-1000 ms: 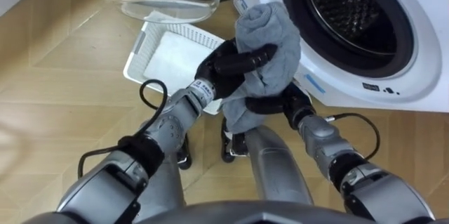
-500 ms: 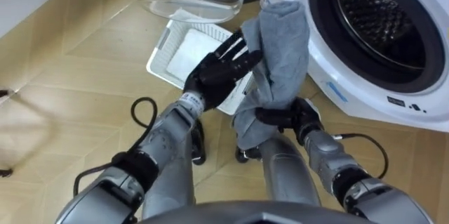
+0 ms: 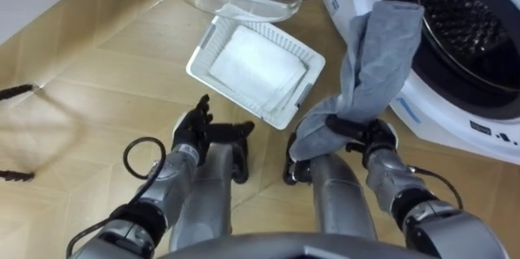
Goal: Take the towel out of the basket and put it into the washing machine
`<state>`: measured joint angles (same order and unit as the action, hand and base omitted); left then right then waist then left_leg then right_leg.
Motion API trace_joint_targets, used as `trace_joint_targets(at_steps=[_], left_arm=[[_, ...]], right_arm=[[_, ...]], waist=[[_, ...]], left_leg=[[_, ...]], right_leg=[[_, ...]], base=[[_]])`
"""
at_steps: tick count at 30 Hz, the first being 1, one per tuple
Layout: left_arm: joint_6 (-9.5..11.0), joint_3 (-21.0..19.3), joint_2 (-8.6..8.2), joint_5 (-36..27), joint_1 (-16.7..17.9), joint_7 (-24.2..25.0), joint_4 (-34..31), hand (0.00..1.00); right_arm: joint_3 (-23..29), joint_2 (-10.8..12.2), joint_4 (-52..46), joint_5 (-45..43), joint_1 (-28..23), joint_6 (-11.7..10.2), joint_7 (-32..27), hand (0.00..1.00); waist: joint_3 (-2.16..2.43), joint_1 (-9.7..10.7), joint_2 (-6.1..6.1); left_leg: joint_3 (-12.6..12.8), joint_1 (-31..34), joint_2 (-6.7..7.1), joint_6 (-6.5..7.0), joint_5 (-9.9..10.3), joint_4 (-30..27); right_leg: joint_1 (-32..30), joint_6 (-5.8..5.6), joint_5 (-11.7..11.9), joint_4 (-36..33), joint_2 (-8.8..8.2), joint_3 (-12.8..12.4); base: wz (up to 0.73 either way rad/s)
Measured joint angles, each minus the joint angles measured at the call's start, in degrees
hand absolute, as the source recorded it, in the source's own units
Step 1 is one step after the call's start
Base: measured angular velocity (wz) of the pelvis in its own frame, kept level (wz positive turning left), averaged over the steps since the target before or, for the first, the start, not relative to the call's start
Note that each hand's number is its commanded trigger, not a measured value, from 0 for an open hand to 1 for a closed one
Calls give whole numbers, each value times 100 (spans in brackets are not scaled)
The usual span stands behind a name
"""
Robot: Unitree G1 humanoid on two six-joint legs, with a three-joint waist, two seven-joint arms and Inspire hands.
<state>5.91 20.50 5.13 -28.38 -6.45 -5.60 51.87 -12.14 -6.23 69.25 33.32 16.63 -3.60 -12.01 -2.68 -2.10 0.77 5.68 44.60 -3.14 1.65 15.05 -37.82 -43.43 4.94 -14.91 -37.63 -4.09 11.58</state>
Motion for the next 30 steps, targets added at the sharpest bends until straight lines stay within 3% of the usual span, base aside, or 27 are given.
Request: trace_joint_targets(at_steps=[3, 10, 16, 18, 24, 26, 27, 30], left_arm=[[-116, -11, 39, 40, -1, -169, 53, 0], [-247, -268, 58, 112, -76, -309, 104, 0], [-370, -260, 147, 109, -170, -549, 79, 0], [-479, -249, 201, 110, -268, -614, 80, 0], [-635, -245, 345, 114, -231, -740, -173, 0], [-640, -249, 432, 116, -181, -763, -371, 0], [-628, -274, 500, 114, -134, -800, -425, 0], [-620, -420, 550, 115, -86, -995, -588, 0]], right_arm=[[6, -102, 19, 592, 90, 155, -29, 100], [586, -333, 151, 1930, 315, 474, 50, 100], [788, -573, 213, 3097, 522, 684, 12, 100], [971, -708, 276, 3704, 719, 858, 2, 100], [1380, -1044, 241, 4498, 1072, 1054, -210, 100], [1461, -1200, 153, 4795, 1143, 1132, -306, 100], [1587, -1282, 154, 4918, 1236, 1135, -436, 100], [1719, -1369, 114, 5120, 1359, 1172, -700, 100]], waist=[[-8, -12, -24], [-59, 8, -152], [-44, 10, -338], [-65, 11, -427], [-53, 29, -543], [-56, 39, -600], [-58, 39, -688], [-48, 67, -771]], left_leg=[[34, 2, 4, 7, -5, 9], [48, 5, 71, 10, -39, -2], [53, 134, 81, 24, -46, -142], [53, 252, 92, 30, -47, -254], [140, 326, 122, 96, -83, -298], [166, 394, 126, 107, -85, -311], [209, 413, 144, 127, -97, -301], [228, 469, 150, 135, -98, -323]], right_leg=[[-9, -14, -2, 1, -7, -18], [-77, -34, -25, -75, -60, -60], [-171, -47, -33, -171, -94, -52], [-293, -50, -36, -301, -127, -61], [-411, -57, -47, -447, -199, -71], [-496, -53, -49, -542, -231, -72], [-560, -52, -52, -600, -259, -105], [-614, -58, -53, -622, -273, -113]], base=[[0], [0], [1], [0], [2], [3], [0], [0]])
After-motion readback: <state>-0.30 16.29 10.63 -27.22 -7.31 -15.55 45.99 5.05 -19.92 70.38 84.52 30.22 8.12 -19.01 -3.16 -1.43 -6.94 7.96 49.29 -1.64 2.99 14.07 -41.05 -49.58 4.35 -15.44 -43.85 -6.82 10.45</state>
